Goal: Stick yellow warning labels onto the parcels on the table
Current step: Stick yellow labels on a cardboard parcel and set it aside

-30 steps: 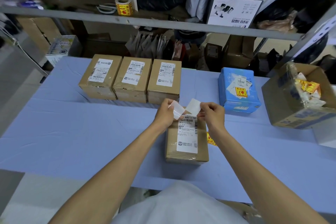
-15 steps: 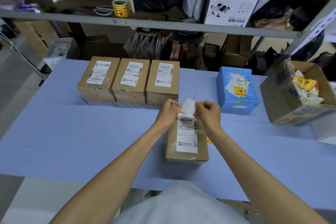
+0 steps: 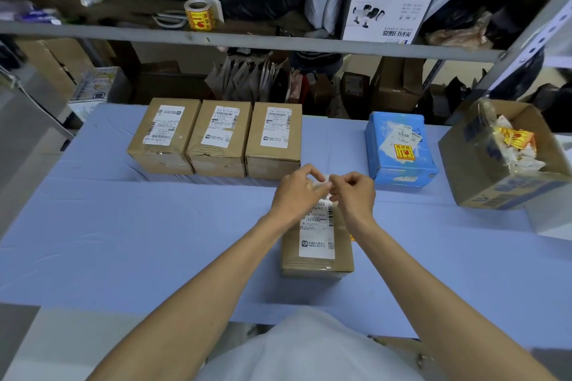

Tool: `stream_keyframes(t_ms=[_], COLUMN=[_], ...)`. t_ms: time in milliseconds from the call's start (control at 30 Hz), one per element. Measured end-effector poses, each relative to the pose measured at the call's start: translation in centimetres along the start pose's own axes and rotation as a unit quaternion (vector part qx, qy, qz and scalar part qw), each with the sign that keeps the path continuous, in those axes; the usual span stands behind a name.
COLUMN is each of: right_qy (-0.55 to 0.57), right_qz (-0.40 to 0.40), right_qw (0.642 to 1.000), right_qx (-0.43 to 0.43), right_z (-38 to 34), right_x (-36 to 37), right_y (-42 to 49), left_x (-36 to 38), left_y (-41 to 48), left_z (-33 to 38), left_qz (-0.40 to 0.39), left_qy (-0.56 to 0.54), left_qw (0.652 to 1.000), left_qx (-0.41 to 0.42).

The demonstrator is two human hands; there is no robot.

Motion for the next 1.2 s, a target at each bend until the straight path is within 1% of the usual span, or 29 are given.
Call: stream_keyframes(t_ms=[133, 233, 300, 333, 400, 433, 533, 567, 633, 700, 833, 967, 1067, 1200], right_qy=[0.018, 0.024, 0.062, 0.106, 0.199, 0.222, 0.254, 0.242, 0.151, 0.103, 0.075, 0.082, 0.074, 0.079], right_qz=[0.004, -0.001, -0.008, -0.011, -0.013, -0.012, -0.038, -0.035, -0.022, -0.029, -0.038, -0.037, -0.034, -0.044], right_qw=[1.0, 1.0, 0.997, 0.99, 0.967, 0.958, 0.947, 0.951, 0.977, 0.987, 0.991, 0.993, 0.995, 0.995], right_qx=[0.016, 0.017, 0.053, 0.088, 0.159, 0.179, 0.194, 0.188, 0.15, 0.117, 0.099, 0.075, 0.053, 0.05], right_z=[-0.1, -0.1, 0.0, 0.2, 0.3, 0.4, 0.5, 0.4, 0.2, -0.1, 0.2, 0.2, 0.0, 0.2], right_x=[-0.3, -0.3, -0.1, 0.1, 0.3, 0.2, 0.0, -0.2, -0.7, -0.7, -0.8, -0.9, -1.0, -0.8], right_y=[-0.1, -0.3, -0.2, -0.2, -0.3, -0.2, 0.1, 0.2, 0.4, 0.5, 0.7, 0.8, 0.9, 0.6], left_x=[0.5, 0.7, 0.6, 0.5, 0.2, 0.0, -0.2, -0.1, 0.3, 0.7, 1.0, 1.2, 0.7, 0.1], left_y=[-0.3, -0.4, -0.4, -0.2, 0.2, 0.4, 1.0, 1.0, 0.8, 0.7, 0.5, 0.4, 0.3, -0.1], left_z=[1.3, 1.7, 1.8, 1.8, 1.3, 1.1, 0.8, 0.5, -0.4, -1.3, -2.3, -2.9, -3.3, -3.7], left_qz=[-0.001, 0.017, 0.03, 0.036, 0.044, 0.046, 0.039, 0.028, -0.002, -0.015, -0.018, -0.021, 0.006, 0.05], left_qy=[0.081, 0.138, 0.15, 0.145, 0.106, 0.084, 0.033, -0.006, -0.107, -0.158, -0.18, -0.199, -0.186, -0.184], left_qw=[0.995, 0.986, 0.985, 0.986, 0.993, 0.995, 0.999, 1.0, 0.993, 0.984, 0.977, 0.971, 0.973, 0.97], left_qx=[0.067, 0.087, 0.085, 0.074, 0.04, 0.025, 0.002, -0.012, -0.054, -0.083, -0.113, -0.133, -0.137, -0.15])
Point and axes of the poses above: each hand's wrist, its own y-axis towards the middle knuckle, its own x-axis out of the palm, z = x × y, the point moved 7 cm from there along y, towards the middle knuckle, and after that the axes turned 10 degrees about y, right-handed, at the moved point
